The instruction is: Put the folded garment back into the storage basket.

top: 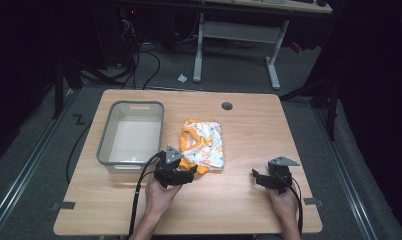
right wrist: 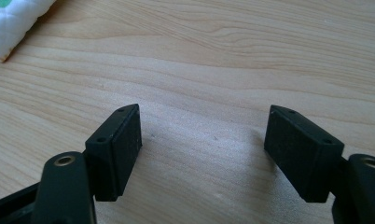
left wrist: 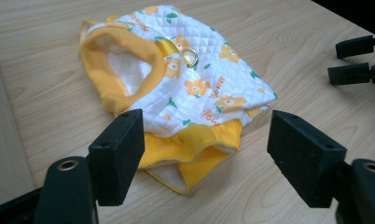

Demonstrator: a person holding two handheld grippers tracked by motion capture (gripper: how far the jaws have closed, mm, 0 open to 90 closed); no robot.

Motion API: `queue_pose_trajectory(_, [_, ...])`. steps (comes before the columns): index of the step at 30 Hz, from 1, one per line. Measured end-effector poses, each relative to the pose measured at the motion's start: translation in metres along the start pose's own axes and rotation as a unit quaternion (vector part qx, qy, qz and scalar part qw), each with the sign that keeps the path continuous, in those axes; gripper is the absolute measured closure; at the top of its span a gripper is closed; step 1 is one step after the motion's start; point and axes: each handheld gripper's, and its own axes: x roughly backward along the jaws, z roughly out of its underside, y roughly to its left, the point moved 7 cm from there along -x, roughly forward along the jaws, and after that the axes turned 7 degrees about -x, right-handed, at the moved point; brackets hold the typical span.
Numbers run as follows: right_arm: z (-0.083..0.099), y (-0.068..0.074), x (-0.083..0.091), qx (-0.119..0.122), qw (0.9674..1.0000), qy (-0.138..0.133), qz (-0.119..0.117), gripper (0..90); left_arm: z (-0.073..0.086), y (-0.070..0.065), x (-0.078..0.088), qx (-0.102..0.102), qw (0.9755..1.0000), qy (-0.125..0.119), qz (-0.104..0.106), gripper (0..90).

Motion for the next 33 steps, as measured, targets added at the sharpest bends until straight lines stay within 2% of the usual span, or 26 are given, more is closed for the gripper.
queue_pose_trajectory(4, [0.0, 0.0, 0.0, 0.0, 1.0, 0.0, 0.0, 27.7, -0.005, 0.0, 0.0, -0.008, 0.9999, 0.001, -0.006, 30.2])
queue_pose_trajectory(8, [0.0, 0.0, 0.0, 0.001, 1.0, 0.0, 0.0, 27.7, -0.013, 0.003, -0.005, -0.003, 1.0, 0.009, 0.001, 28.5])
queue_pose_trajectory(12, [0.0, 0.0, 0.0, 0.0, 1.0, 0.0, 0.0, 27.7, -0.02, 0.007, -0.009, -0.004, 0.9999, 0.008, -0.012, 28.1])
queue_pose_trajectory(15, [0.0, 0.0, 0.0, 0.001, 1.0, 0.0, 0.0, 27.7, -0.026, 0.013, -0.014, 0.004, 0.9996, 0.011, -0.024, 27.5])
queue_pose_trajectory(20, [0.0, 0.0, 0.0, 0.001, 1.0, 0.0, 0.0, 27.7, -0.033, 0.019, -0.023, 0.007, 0.9993, 0.02, -0.032, 26.7])
queue_pose_trajectory(22, [0.0, 0.0, 0.0, 0.0, 1.0, 0.0, 0.0, 27.6, -0.038, 0.023, -0.032, -0.004, 0.9988, 0.029, -0.038, 25.9])
queue_pose_trajectory(25, [0.0, 0.0, 0.0, 0.0, 1.0, 0.0, 0.0, 27.7, -0.041, 0.025, -0.038, -0.004, 0.9986, 0.036, -0.038, 24.2])
queue_pose_trajectory(26, [0.0, 0.0, 0.0, 0.0, 1.0, 0.0, 0.0, 27.7, -0.043, 0.026, -0.04, -0.003, 0.9987, 0.031, -0.039, 24.2])
queue_pose_trajectory(27, [0.0, 0.0, 0.0, 0.0, 1.0, 0.0, 0.0, 27.6, -0.044, 0.029, -0.047, 0.003, 0.9982, 0.045, -0.04, 23.8])
queue_pose_trajectory(28, [0.0, 0.0, 0.0, 0.0, 1.0, 0.0, 0.0, 27.6, -0.044, 0.029, -0.047, 0.003, 0.9982, 0.045, -0.04, 23.7])
queue_pose_trajectory(29, [0.0, 0.0, 0.0, 0.0, 1.0, 0.0, 0.0, 27.6, -0.045, 0.031, -0.055, 0.007, 0.9978, 0.053, -0.04, 23.7])
queue_pose_trajectory(32, [0.0, 0.0, 0.0, 0.0, 1.0, 0.0, 0.0, 27.6, -0.045, 0.034, -0.062, 0.008, 0.9973, 0.06, -0.042, 23.6])
queue_pose_trajectory(33, [0.0, 0.0, 0.0, 0.0, 1.0, 0.0, 0.0, 27.7, -0.045, 0.036, -0.069, 0.019, 0.9971, 0.06, -0.043, 23.7])
